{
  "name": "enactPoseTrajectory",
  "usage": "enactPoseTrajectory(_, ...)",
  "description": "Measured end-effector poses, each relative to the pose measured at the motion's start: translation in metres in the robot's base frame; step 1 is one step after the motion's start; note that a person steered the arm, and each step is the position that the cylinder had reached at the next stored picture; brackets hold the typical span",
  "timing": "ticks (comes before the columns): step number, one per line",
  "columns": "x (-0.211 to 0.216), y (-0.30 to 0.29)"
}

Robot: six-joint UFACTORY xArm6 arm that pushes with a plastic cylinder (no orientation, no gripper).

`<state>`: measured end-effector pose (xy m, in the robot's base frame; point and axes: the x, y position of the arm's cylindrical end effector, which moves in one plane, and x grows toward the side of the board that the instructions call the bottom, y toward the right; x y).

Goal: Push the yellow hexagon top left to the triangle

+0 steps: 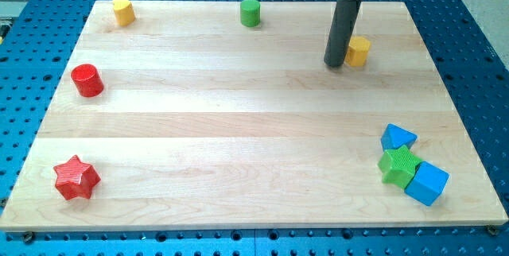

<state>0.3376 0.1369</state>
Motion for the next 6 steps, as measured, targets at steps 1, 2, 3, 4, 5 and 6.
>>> enactPoseTrajectory(1,-0.058,0.013)
enactPoseTrajectory(2,-0.019,0.054)
enactPoseTrajectory(3,0.039,0.055)
enactPoseTrajectory(4,0.077,0.054)
enactPoseTrajectory(5,0.042,0.051)
enactPoseTrajectory(6,0.028,0.025)
